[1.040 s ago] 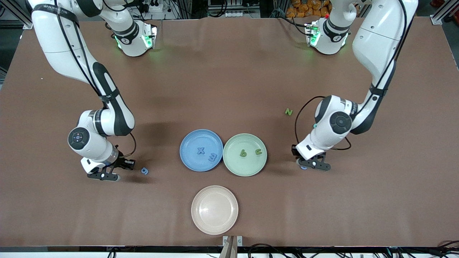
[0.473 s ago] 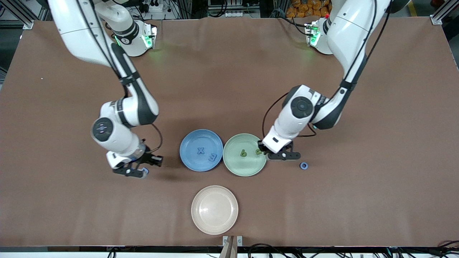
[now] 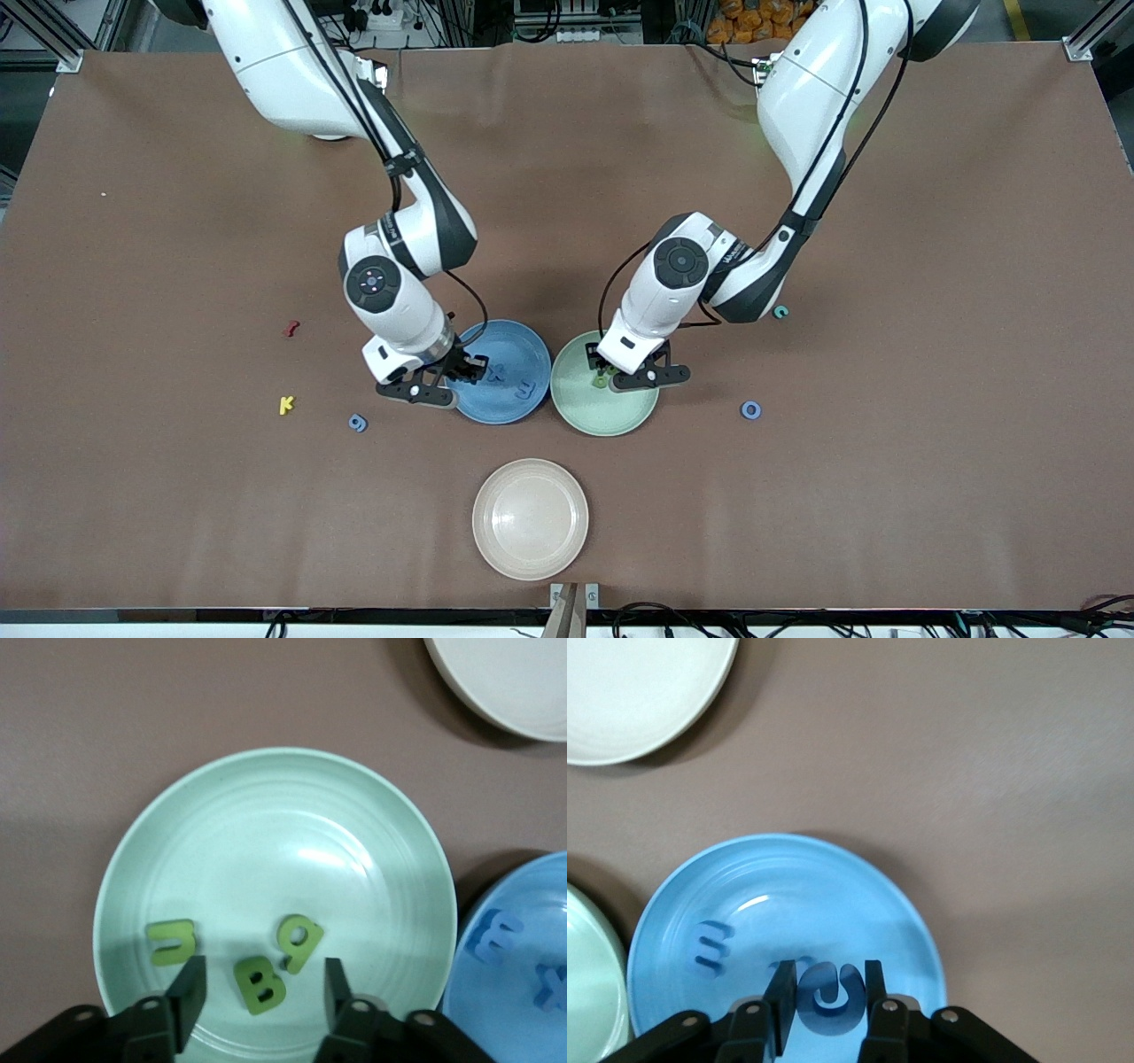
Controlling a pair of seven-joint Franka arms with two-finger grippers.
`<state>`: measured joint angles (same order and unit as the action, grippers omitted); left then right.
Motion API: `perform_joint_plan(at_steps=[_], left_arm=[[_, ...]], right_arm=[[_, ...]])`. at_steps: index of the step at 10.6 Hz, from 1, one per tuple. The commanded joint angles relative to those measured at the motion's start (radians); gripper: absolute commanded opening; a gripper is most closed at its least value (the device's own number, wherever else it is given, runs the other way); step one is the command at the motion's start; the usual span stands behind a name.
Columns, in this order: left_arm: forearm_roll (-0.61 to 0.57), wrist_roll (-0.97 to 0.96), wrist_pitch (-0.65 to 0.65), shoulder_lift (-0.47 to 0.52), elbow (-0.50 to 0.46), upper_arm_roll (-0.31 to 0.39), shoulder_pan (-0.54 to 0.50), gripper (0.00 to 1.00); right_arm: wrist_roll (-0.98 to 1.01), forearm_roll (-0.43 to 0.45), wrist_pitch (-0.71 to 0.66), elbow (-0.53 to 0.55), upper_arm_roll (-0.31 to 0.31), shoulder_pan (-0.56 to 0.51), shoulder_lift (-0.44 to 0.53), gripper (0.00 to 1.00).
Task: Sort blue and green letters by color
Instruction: 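Move the left gripper to the green N while the right reaches blue 6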
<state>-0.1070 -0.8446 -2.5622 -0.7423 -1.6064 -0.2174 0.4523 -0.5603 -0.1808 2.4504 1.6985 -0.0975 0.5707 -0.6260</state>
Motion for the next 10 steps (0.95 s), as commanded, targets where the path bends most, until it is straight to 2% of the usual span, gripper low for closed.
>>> perform_joint_plan(at_steps=[1,3,7,8,10], left_arm=[[-0.023,-0.025,0.014,0.020,0.017,0.010,-0.018,1.00],[-0.025,0.008,0.096,0.087,-0.004,0.009,-0.059,1.00],[-0.025,0.149,0.388,0.237,-0.007,0.007,-0.110,1.00],[-0.025,0.172,0.451,0.273,-0.024,0.007,-0.116,1.00],[-0.025,0.202,0.459,0.355,-0.120,0.006,-0.138,1.00]], right_arm=[[-0.040,-0.026,-0.008,-0.039,-0.016,0.000,-0.026,1.00],[-0.026,-0.014,-0.019,-0.053,-0.016,-0.035,-0.018,1.00],[0.189,0.003,-0.076,-0.053,-0.019,-0.179,-0.020,1.00],[0.224,0.012,-0.074,-0.053,-0.019,-0.214,-0.027,1.00],[0.282,0.038,-0.067,-0.048,-0.019,-0.262,-0.049,1.00]])
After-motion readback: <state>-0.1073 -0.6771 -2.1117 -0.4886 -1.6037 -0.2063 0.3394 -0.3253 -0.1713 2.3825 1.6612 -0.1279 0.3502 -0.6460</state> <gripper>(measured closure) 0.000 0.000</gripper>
